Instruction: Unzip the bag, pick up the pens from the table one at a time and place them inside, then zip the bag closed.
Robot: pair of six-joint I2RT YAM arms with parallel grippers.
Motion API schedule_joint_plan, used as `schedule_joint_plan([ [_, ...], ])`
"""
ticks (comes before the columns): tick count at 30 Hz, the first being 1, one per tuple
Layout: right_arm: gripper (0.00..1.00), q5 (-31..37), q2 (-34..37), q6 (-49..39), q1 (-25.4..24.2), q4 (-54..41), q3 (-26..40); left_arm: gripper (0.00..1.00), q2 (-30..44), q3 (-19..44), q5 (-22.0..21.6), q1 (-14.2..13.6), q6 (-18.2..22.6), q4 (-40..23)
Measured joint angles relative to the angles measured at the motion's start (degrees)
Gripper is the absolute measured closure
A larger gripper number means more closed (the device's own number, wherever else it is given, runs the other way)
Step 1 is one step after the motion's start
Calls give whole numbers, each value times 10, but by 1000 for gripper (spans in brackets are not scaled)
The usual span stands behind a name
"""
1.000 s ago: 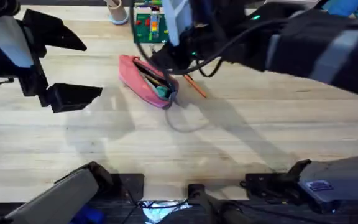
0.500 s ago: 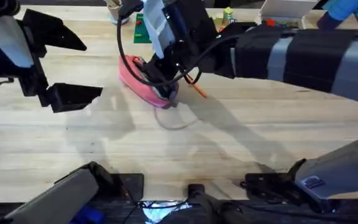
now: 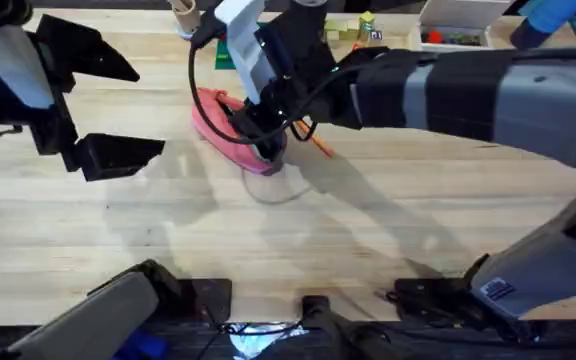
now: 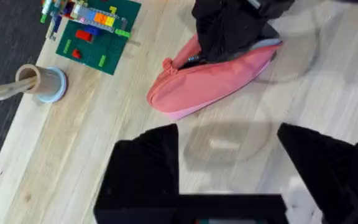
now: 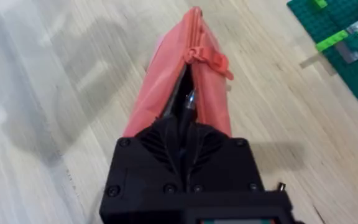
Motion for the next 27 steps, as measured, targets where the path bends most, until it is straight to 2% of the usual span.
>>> schedule_joint_plan([
  [15, 968, -1, 15, 0, 2, 39, 0, 8, 0, 0, 0, 0, 0, 0],
  [19, 881, -1, 15, 0, 2, 40, 0, 8, 0, 0, 0, 0, 0, 0],
  [21, 731, -1, 15, 0, 2, 40, 0, 8, 0, 0, 0, 0, 0, 0],
  [22, 315, -1, 15, 0, 2, 39, 0, 8, 0, 0, 0, 0, 0, 0],
  [24, 10, -1, 15, 0, 2, 36, 0, 8, 0, 0, 0, 0, 0, 0],
  [27, 6, -1, 15, 1, 2, 36, 0, 8, 0, 0, 0, 0, 0, 0],
])
